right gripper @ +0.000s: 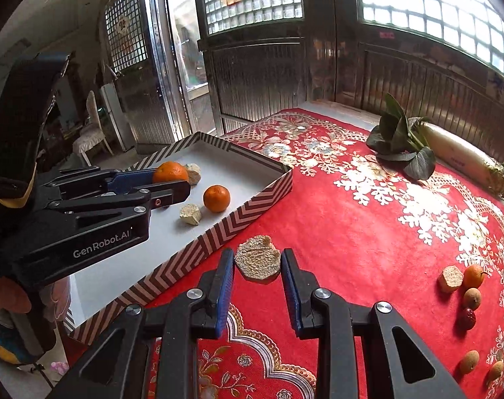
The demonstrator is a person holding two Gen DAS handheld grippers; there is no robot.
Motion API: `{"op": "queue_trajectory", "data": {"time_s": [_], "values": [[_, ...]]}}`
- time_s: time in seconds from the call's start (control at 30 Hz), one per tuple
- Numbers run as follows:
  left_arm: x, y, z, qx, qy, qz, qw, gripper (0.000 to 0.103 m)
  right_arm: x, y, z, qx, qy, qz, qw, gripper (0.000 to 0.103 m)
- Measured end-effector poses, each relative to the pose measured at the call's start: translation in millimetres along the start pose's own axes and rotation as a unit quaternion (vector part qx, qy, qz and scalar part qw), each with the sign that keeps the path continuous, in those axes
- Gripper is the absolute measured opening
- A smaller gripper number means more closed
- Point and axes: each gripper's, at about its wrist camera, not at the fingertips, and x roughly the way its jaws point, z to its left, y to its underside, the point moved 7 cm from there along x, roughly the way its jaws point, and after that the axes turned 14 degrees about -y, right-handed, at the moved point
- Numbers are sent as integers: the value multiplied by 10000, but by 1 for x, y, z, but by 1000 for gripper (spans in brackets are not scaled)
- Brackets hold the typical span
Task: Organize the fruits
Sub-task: 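Carry the orange and round cake into the white tray and open both tools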
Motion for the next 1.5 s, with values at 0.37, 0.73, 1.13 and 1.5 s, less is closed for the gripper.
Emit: {"op": "queue_trajectory", "data": {"time_s": [0.37,0.73,1.13,1.5], "values": [[15,8,32,-156,-209,143,9996,29,29,-14,25,-269,-219,203,9992,27],[28,16,58,-225,-399,298,9985,29,60,-25,54,-607,-471,422,9962,27],[46,27,68,-309,-336,561,9974,29,90,-27,64,-720,-588,734,9930,27],[53,30,68,-318,-238,743,9964,29,108,-23,64,-771,-630,969,9903,28]]}}
